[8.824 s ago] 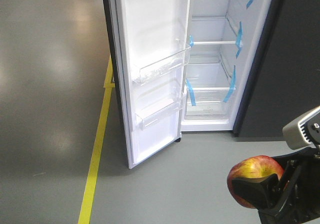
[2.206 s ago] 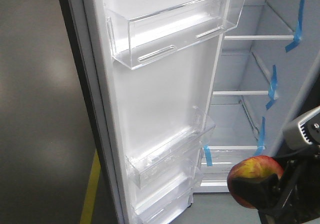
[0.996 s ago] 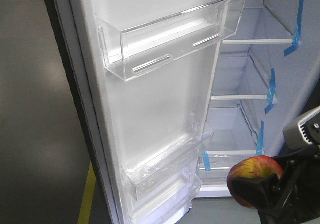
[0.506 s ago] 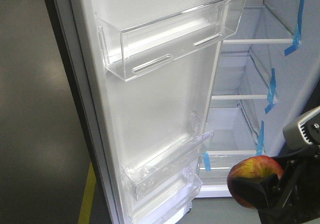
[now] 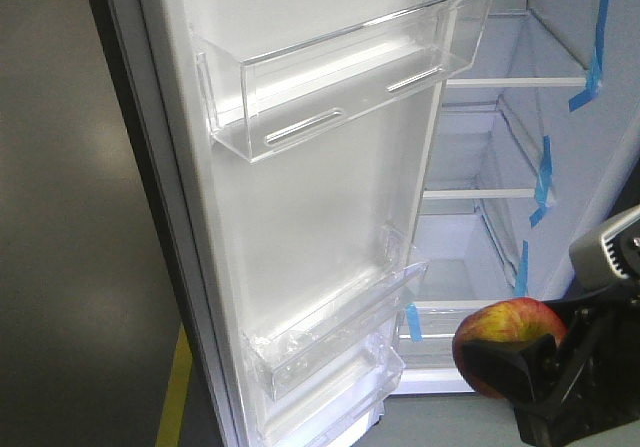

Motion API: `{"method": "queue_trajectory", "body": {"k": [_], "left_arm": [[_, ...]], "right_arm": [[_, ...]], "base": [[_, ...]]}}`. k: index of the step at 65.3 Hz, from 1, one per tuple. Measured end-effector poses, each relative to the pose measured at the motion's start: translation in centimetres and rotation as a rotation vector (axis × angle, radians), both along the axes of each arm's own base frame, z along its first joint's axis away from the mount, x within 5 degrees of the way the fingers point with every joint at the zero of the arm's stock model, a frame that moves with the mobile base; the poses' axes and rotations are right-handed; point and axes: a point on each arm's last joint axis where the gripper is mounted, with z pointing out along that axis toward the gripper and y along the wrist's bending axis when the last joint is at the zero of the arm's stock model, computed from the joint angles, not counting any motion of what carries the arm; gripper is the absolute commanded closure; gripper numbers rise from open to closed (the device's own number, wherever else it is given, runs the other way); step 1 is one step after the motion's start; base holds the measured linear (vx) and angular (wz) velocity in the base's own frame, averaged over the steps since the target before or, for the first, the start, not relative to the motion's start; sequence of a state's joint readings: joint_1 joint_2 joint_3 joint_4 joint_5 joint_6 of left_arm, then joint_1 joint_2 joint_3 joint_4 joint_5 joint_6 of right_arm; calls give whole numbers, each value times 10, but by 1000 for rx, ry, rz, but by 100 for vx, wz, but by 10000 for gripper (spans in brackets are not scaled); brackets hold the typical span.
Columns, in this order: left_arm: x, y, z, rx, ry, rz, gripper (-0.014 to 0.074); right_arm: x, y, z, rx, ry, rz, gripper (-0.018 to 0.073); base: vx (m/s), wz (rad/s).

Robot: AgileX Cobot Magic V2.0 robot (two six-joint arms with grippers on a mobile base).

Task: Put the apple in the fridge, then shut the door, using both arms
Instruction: 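Raise the right gripper with the apple up into the refrigerator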

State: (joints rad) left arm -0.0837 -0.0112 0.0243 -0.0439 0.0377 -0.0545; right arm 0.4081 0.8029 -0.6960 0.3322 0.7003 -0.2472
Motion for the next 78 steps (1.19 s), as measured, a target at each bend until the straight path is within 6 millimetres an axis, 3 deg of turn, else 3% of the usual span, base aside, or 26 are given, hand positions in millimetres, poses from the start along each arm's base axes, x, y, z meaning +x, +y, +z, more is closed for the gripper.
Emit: {"method": "queue_trajectory", "body": {"k": [12,26,60,78], "left_arm": [[0,0,0,0,0,0,602],[0,0,0,0,0,0,602],[0,0,0,0,0,0,602],[0,0,0,0,0,0,602]], "right_arm": [[13,0,20,86,-202,-70,337],[27,1,76,196,-433,-122,337],[95,27,155,138,-605,-109,337],[144,48,163,133,-599,-107,337]], "base": [[0,0],[0,0],[0,0],[0,0]]}}
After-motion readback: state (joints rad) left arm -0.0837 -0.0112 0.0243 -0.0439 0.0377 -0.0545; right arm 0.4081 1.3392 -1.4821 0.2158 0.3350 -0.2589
